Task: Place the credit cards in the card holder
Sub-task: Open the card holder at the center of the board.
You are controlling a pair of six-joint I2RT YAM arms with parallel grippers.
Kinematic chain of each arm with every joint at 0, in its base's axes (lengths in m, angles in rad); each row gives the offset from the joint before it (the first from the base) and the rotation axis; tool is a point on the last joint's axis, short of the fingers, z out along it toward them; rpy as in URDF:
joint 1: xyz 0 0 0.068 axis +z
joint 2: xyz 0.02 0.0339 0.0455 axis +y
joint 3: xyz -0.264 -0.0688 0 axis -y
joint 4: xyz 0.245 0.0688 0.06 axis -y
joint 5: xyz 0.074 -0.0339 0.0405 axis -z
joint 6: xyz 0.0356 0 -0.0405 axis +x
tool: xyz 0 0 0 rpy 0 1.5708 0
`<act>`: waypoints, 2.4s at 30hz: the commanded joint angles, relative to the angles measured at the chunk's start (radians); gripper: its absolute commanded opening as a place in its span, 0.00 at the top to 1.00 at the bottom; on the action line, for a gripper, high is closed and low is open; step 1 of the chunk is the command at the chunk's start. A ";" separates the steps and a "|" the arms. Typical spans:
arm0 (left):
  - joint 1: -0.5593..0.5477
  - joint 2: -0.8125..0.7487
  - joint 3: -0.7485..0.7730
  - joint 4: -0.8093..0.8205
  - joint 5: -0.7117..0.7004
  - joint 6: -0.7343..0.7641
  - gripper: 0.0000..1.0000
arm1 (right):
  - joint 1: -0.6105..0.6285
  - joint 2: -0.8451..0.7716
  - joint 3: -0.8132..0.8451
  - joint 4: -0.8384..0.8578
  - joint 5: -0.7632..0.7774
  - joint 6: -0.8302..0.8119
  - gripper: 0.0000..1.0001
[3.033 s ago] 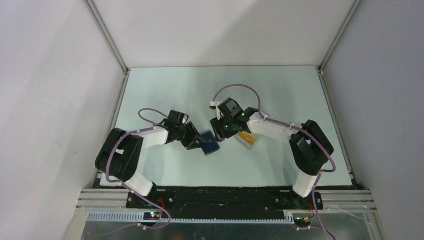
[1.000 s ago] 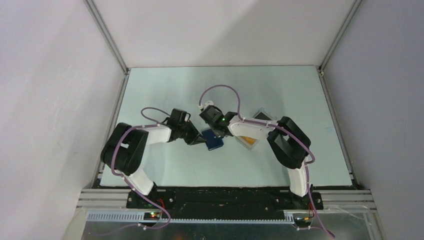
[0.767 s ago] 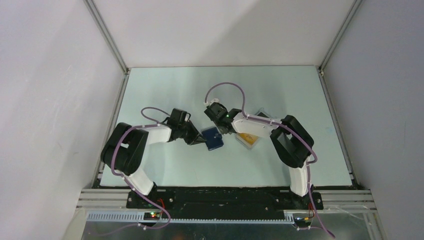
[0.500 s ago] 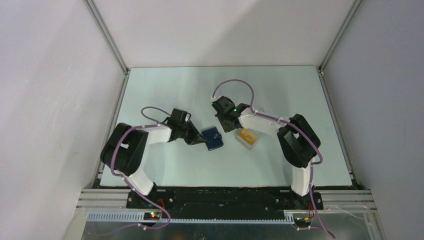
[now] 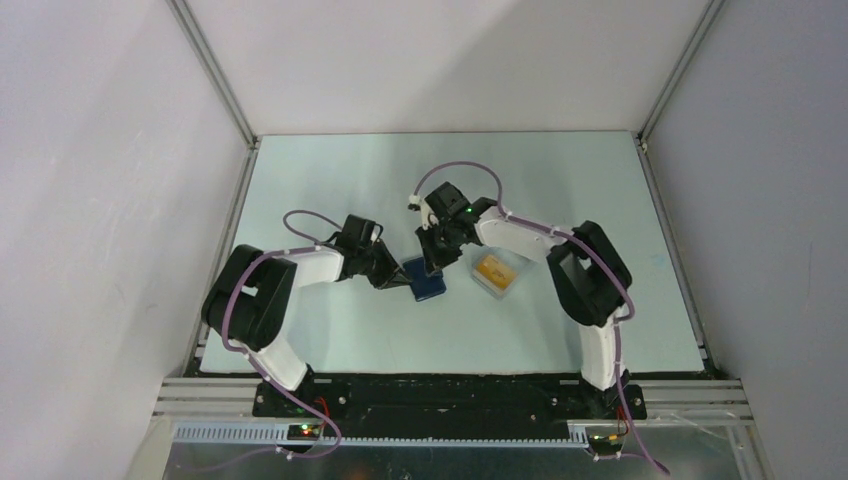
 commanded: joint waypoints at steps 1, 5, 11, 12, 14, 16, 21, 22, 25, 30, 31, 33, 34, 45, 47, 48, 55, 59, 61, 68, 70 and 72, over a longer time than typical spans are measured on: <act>0.004 0.052 -0.020 -0.131 -0.150 0.073 1.00 | 0.025 0.077 0.095 -0.067 -0.114 -0.060 0.94; 0.004 0.057 -0.018 -0.132 -0.152 0.073 1.00 | 0.049 0.131 0.138 -0.112 0.001 -0.069 0.96; 0.005 0.056 -0.019 -0.132 -0.152 0.074 1.00 | 0.057 0.144 0.142 -0.115 0.309 -0.010 0.95; 0.004 0.056 -0.020 -0.132 -0.152 0.073 1.00 | 0.055 0.131 0.127 -0.110 0.342 0.004 0.95; 0.005 0.055 -0.019 -0.132 -0.154 0.073 1.00 | 0.047 0.114 0.109 -0.099 0.414 0.020 0.94; 0.005 0.055 -0.020 -0.131 -0.153 0.074 1.00 | 0.033 0.101 0.093 -0.094 0.452 0.038 0.93; 0.004 0.057 -0.018 -0.132 -0.153 0.075 1.00 | -0.035 0.095 0.066 -0.079 0.347 0.075 0.89; 0.005 0.057 -0.019 -0.132 -0.153 0.075 1.00 | -0.044 0.097 0.057 -0.077 0.264 0.078 0.88; 0.005 0.057 -0.018 -0.131 -0.152 0.076 1.00 | -0.112 0.102 0.017 -0.039 0.049 0.117 0.76; 0.005 0.057 -0.017 -0.132 -0.148 0.077 1.00 | -0.230 0.094 -0.083 0.103 -0.316 0.237 0.67; 0.005 0.059 -0.015 -0.132 -0.147 0.079 1.00 | -0.241 0.096 -0.097 0.114 -0.374 0.248 0.66; 0.005 0.065 -0.009 -0.131 -0.141 0.083 1.00 | -0.267 0.097 -0.118 0.153 -0.438 0.273 0.65; 0.005 0.067 -0.005 -0.131 -0.139 0.086 1.00 | -0.280 0.095 -0.127 0.158 -0.449 0.284 0.65; 0.005 0.074 -0.001 -0.132 -0.136 0.094 1.00 | -0.227 -0.050 -0.131 0.132 -0.287 0.209 0.53; 0.005 0.074 -0.002 -0.131 -0.136 0.095 1.00 | -0.211 -0.091 -0.131 0.120 -0.204 0.194 0.48; 0.004 0.076 -0.001 -0.132 -0.136 0.096 1.00 | -0.198 -0.104 -0.131 0.114 -0.159 0.188 0.47; 0.005 0.084 0.004 -0.133 -0.135 0.099 1.00 | -0.166 -0.144 -0.110 0.117 -0.179 0.177 0.42; 0.005 0.087 0.006 -0.132 -0.135 0.103 1.00 | -0.160 -0.053 -0.071 0.103 -0.384 0.183 0.45; 0.005 0.088 0.007 -0.132 -0.135 0.102 1.00 | -0.150 -0.003 -0.047 0.078 -0.444 0.174 0.45; 0.004 0.092 0.009 -0.132 -0.134 0.106 1.00 | -0.112 0.082 0.049 -0.020 -0.382 0.136 0.42; 0.003 0.093 0.010 -0.132 -0.133 0.106 1.00 | -0.093 0.086 0.078 -0.051 -0.343 0.116 0.42; 0.003 0.096 0.011 -0.131 -0.134 0.107 1.00 | -0.070 0.085 0.103 -0.080 -0.318 0.093 0.41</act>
